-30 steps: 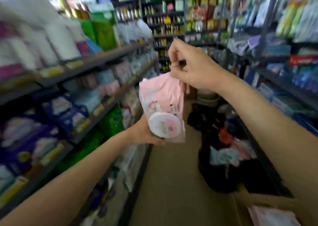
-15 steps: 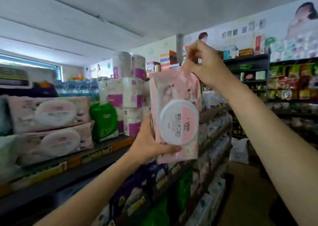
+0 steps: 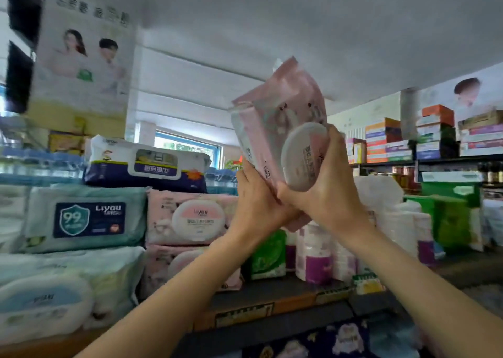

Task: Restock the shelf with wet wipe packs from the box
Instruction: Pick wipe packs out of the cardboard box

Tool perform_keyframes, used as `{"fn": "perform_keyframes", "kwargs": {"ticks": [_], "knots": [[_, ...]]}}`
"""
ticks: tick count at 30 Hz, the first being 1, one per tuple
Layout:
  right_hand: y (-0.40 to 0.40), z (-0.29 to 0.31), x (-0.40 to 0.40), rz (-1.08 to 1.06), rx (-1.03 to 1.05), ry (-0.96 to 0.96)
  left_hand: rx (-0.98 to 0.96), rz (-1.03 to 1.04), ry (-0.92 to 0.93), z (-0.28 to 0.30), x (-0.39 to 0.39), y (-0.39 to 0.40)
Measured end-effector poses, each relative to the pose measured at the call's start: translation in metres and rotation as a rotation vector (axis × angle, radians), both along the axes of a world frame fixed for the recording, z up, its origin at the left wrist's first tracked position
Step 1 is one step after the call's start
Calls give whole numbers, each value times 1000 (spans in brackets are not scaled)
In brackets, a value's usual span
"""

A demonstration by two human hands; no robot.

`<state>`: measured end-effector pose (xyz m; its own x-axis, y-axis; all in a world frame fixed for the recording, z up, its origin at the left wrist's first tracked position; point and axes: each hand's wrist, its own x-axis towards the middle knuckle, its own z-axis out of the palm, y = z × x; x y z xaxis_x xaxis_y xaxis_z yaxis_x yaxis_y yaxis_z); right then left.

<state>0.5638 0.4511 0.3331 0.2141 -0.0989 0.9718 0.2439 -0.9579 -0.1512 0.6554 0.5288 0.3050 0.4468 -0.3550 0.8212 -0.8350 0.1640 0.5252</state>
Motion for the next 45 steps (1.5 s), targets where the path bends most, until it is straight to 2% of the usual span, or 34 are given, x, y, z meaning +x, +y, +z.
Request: {"fn": "perform_keyframes", "kwargs": {"ticks": [3,7,9,12,16,21,25,28,32,36,38,41,45], "knots": [[-9,9,18,-63,-54,-14,128,-163,54,14,26,33],[-19,13,40,46,-10,157,-12,-363,385,25,52,74],[-19,3,50,116,-2,236,-25,-352,461,19,53,75],[-17,-11,61,136,-191,301,-19,-296,598,9,57,78],[-13,-9,66,105,-348,273,24,-233,554,7,62,90],[-5,-3,64,133,-380,185,-83,-213,443,16,54,99],[-1,4,56,118,-459,152,-75,-209,417,16,48,105],[1,3,53,76,-537,172,105,-40,314,21,45,122],[-4,-24,60,-44,-743,290,442,346,-16,19,49,149],[5,-67,89,11,-884,480,865,590,-291,-6,55,145],[11,-79,104,35,-921,529,1025,570,-269,-10,59,139],[9,-71,114,120,-912,643,1093,501,-135,-1,64,138],[10,-58,118,225,-695,1004,1227,551,-108,-1,67,133]]}}
